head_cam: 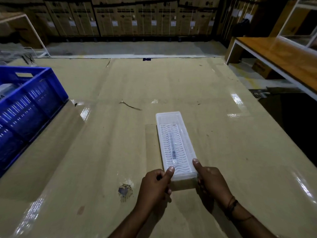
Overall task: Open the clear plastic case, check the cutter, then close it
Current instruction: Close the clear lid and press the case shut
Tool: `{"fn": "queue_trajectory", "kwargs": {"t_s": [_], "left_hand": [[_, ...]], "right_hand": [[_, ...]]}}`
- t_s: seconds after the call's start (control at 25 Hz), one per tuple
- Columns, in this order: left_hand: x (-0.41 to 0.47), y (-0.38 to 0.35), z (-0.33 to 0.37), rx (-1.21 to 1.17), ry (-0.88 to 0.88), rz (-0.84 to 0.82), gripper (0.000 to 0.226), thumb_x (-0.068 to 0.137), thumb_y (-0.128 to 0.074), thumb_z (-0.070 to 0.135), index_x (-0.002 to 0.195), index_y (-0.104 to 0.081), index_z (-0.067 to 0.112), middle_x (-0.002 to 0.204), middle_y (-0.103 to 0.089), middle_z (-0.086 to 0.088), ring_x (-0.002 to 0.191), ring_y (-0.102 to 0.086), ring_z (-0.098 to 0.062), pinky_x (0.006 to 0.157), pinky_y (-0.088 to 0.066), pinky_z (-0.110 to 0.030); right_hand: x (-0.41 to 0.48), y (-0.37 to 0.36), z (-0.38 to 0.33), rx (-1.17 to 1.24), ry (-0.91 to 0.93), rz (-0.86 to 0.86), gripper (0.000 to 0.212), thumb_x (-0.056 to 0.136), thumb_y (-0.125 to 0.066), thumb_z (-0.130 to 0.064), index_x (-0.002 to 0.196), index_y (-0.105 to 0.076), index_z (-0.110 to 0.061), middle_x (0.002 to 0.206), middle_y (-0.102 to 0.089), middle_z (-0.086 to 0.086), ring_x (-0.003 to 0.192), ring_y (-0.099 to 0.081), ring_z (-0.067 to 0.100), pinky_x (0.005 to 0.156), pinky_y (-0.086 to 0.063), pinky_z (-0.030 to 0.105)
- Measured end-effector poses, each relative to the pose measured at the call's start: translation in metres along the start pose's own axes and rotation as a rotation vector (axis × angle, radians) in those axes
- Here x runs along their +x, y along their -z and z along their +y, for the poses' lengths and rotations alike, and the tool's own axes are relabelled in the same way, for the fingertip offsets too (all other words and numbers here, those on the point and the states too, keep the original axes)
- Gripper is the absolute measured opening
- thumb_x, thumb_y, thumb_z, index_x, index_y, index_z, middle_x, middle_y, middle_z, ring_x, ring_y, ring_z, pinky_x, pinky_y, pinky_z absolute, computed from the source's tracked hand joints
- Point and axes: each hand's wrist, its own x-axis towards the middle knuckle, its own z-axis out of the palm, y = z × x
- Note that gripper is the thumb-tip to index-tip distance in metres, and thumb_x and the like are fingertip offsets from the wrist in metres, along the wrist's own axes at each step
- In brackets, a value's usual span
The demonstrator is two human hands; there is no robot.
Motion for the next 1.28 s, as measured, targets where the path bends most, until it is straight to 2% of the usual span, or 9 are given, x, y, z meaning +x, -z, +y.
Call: {"fn": "queue_trajectory", "kwargs": {"t_s": [0.2, 0.36, 0.52, 0.72, 0.96, 1.08, 1.16, 1.28], "left_hand": [[0.006, 0.003, -0.005, -0.059, 0.047, -0.064, 0.050, 0.087, -0.070, 0.058, 0.066, -0.059, 0.014, 0.057, -0.066, -0.013, 0.044, -0.059, -0.026, 0.047, -0.052, -0.033], [0.008, 0.004, -0.008, -0.091, 0.050, -0.092, 0.048, 0.088, -0.069, 0.055, 0.071, -0.060, 0.011, 0.058, -0.066, -0.012, 0.050, -0.058, -0.025, 0.046, -0.046, -0.025], [0.011, 0.004, -0.009, -0.129, 0.067, -0.123, 0.045, 0.091, -0.070, 0.048, 0.074, -0.055, 0.009, 0.062, -0.063, -0.015, 0.042, -0.050, -0.020, 0.045, -0.044, -0.025], [0.016, 0.006, -0.011, -0.202, 0.113, -0.187, 0.039, 0.094, -0.071, 0.032, 0.075, -0.044, 0.011, 0.064, -0.057, -0.016, 0.041, -0.046, -0.017, 0.041, -0.042, -0.023], [0.015, 0.011, -0.008, -0.173, 0.070, -0.225, 0.036, 0.095, -0.069, 0.030, 0.072, -0.048, 0.012, 0.065, -0.061, -0.015, 0.041, -0.048, -0.014, 0.039, -0.039, -0.019], [0.014, 0.014, -0.002, -0.044, 0.065, -0.190, 0.041, 0.092, -0.071, 0.041, 0.066, -0.054, 0.015, 0.061, -0.065, -0.008, 0.045, -0.057, -0.018, 0.043, -0.044, -0.023], [0.020, 0.015, 0.004, 0.117, 0.029, -0.106, 0.047, 0.092, -0.068, 0.049, 0.061, -0.053, 0.017, 0.054, -0.062, 0.002, 0.044, -0.058, -0.010, 0.045, -0.044, -0.023], [0.038, 0.014, 0.012, 0.175, -0.023, 0.053, 0.051, 0.095, -0.061, 0.054, 0.066, -0.055, 0.013, 0.060, -0.065, 0.000, 0.048, -0.063, -0.010, 0.050, -0.050, -0.026]], "right_hand": [[0.001, 0.000, 0.000, 0.065, 0.020, -0.029, 0.064, 0.091, -0.061, -0.056, 0.045, -0.047, -0.013, 0.042, -0.043, 0.004, 0.037, -0.041, 0.016, 0.047, -0.035, 0.024], [0.003, 0.001, 0.002, 0.108, 0.016, -0.064, 0.061, 0.091, -0.063, -0.054, 0.047, -0.049, -0.014, 0.045, -0.043, 0.006, 0.038, -0.039, 0.017, 0.043, -0.033, 0.023], [0.004, 0.004, 0.004, 0.113, 0.049, -0.095, 0.059, 0.094, -0.062, -0.048, 0.045, -0.052, -0.016, 0.046, -0.047, 0.008, 0.040, -0.041, 0.017, 0.045, -0.035, 0.024], [0.005, 0.006, 0.005, 0.175, 0.025, -0.186, 0.051, 0.096, -0.062, -0.036, 0.049, -0.052, -0.018, 0.055, -0.046, 0.012, 0.044, -0.039, 0.016, 0.044, -0.033, 0.023], [0.009, 0.008, 0.008, 0.164, -0.013, -0.220, 0.052, 0.096, -0.063, -0.040, 0.050, -0.056, -0.017, 0.050, -0.046, 0.008, 0.043, -0.040, 0.015, 0.045, -0.034, 0.022], [0.011, 0.011, 0.006, 0.084, 0.030, -0.194, 0.050, 0.093, -0.066, -0.042, 0.054, -0.057, -0.012, 0.054, -0.050, 0.013, 0.047, -0.047, 0.020, 0.050, -0.040, 0.027], [0.020, 0.014, -0.002, -0.024, 0.082, -0.117, 0.049, 0.091, -0.067, -0.046, 0.057, -0.056, -0.013, 0.053, -0.053, 0.007, 0.049, -0.050, 0.019, 0.052, -0.039, 0.027], [0.041, 0.014, -0.017, -0.075, 0.123, -0.019, 0.051, 0.092, -0.066, -0.047, 0.056, -0.052, -0.014, 0.045, -0.053, -0.005, 0.045, -0.050, 0.014, 0.051, -0.040, 0.027]]}}
